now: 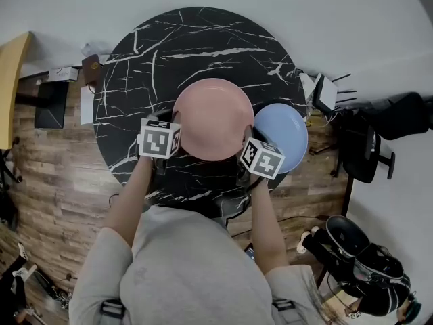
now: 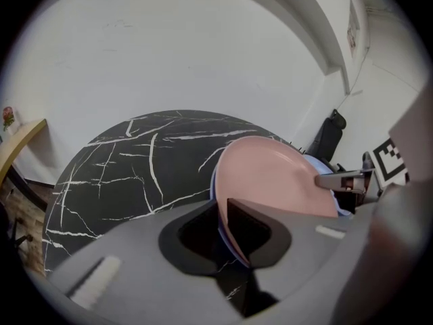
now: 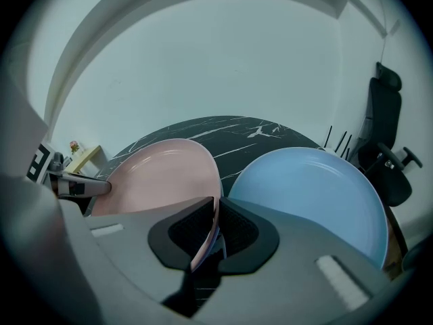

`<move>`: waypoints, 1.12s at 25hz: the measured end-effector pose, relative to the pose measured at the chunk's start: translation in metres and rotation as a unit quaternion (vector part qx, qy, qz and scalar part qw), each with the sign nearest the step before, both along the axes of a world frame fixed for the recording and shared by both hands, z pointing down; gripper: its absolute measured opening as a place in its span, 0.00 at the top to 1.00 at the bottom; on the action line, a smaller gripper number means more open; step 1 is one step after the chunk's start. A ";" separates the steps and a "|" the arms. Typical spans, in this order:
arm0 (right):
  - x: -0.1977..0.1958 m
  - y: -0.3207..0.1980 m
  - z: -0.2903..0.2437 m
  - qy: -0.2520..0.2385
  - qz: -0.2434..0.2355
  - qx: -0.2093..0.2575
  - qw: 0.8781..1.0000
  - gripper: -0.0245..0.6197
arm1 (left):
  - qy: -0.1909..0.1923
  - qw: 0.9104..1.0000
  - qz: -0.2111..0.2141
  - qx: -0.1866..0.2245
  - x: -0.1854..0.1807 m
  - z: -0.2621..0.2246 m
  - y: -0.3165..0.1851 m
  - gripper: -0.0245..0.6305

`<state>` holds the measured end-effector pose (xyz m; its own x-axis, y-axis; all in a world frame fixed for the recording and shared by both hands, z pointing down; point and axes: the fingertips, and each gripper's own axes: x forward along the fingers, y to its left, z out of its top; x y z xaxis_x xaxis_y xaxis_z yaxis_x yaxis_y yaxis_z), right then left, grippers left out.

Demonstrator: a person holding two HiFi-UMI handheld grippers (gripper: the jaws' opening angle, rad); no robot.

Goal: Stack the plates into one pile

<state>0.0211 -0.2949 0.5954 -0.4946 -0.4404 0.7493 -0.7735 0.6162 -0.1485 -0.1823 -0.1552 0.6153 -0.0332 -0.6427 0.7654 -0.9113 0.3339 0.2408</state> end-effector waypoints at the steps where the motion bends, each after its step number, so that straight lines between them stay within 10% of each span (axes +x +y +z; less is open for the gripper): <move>1: 0.000 0.000 0.001 0.002 -0.001 0.000 1.000 0.93 | -0.002 1.000 0.003 0.000 0.000 0.001 0.000 0.81; 16: 0.000 0.005 0.005 0.025 -0.006 0.029 0.999 0.92 | 0.007 0.999 0.019 0.027 0.009 -0.002 -0.004 0.69; 28: -0.004 0.005 -0.037 -0.051 0.008 0.090 0.995 0.90 | -0.091 0.993 0.018 0.077 -0.004 -0.043 -0.006 0.78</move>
